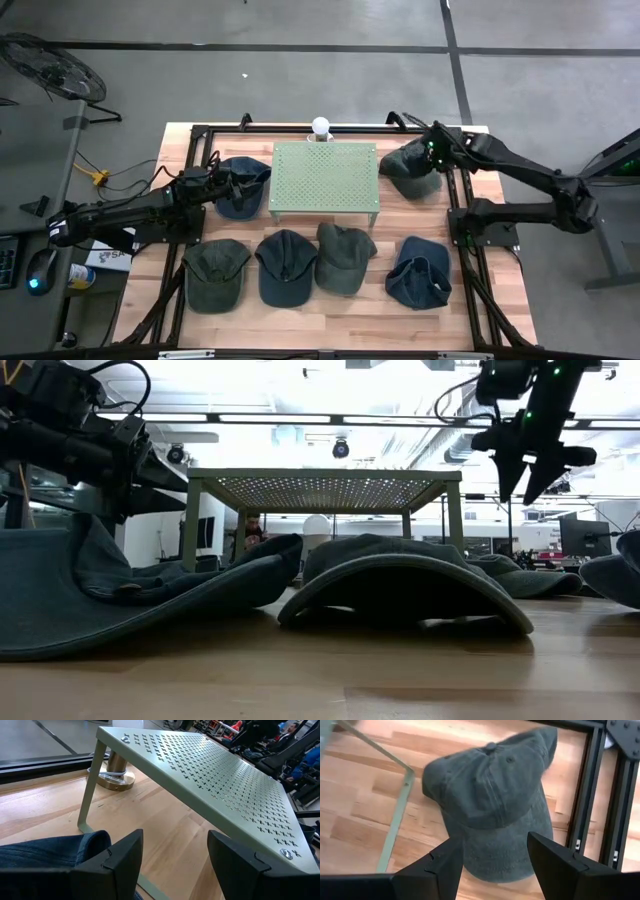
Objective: Pick & Place hat
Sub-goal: Put the top right gray cap on the shelf
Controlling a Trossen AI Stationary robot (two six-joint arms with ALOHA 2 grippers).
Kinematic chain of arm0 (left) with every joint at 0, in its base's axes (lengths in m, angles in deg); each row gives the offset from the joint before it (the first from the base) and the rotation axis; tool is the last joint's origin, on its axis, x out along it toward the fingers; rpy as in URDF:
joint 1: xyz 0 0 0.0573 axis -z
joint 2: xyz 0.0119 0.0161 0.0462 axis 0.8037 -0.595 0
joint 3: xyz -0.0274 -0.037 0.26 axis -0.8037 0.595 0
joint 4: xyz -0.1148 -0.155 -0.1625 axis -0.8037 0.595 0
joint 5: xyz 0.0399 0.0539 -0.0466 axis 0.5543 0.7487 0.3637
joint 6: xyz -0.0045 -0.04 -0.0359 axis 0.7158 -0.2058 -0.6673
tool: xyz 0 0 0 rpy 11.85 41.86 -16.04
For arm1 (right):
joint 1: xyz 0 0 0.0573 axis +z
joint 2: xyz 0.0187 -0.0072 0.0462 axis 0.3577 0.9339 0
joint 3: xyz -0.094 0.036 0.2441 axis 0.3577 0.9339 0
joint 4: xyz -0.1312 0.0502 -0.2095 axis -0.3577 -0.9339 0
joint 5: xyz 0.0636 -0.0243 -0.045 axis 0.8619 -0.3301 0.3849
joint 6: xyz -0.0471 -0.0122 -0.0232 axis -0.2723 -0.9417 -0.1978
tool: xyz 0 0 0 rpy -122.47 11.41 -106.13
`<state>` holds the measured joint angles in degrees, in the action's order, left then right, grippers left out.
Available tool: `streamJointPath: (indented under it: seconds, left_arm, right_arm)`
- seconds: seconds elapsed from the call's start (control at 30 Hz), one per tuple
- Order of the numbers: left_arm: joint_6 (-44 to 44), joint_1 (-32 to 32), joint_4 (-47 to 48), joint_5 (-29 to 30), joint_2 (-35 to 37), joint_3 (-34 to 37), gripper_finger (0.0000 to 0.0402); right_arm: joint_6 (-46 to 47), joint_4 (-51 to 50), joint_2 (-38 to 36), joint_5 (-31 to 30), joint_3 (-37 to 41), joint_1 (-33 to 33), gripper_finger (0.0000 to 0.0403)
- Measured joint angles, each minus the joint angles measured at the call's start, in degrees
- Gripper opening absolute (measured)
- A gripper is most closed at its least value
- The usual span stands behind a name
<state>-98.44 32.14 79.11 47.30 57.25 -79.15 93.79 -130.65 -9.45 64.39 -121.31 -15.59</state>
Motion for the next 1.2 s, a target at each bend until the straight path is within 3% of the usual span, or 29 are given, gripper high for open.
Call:
streamJointPath:
  seconds: [0.3, 0.6, 1.0, 1.2]
  left_arm:
    - [0.0, 0.0, 0.0, 0.0, 0.0, 0.0, 0.0218]
    - [0.0, 0.0, 0.0, 0.0, 0.0, 0.0, 0.0218]
    - [0.0, 0.0, 0.0, 0.0, 0.0, 0.0, 0.0218]
    - [0.0, 0.0, 0.0, 0.0, 0.0, 0.0, 0.0218]
  right_arm:
    - [-12.6, 4.5, 4.4, -0.7, 0.0, -7.9, 0.0209]
    - [-21.7, 11.9, 13.9, -0.7, 0.0, -10.7, 0.0209]
    - [-23.2, 12.8, 22.6, 0.6, 0.0, -10.8, 0.0209]
    - [-23.2, 13.0, 23.3, 4.6, 0.0, -10.8, 0.0209]
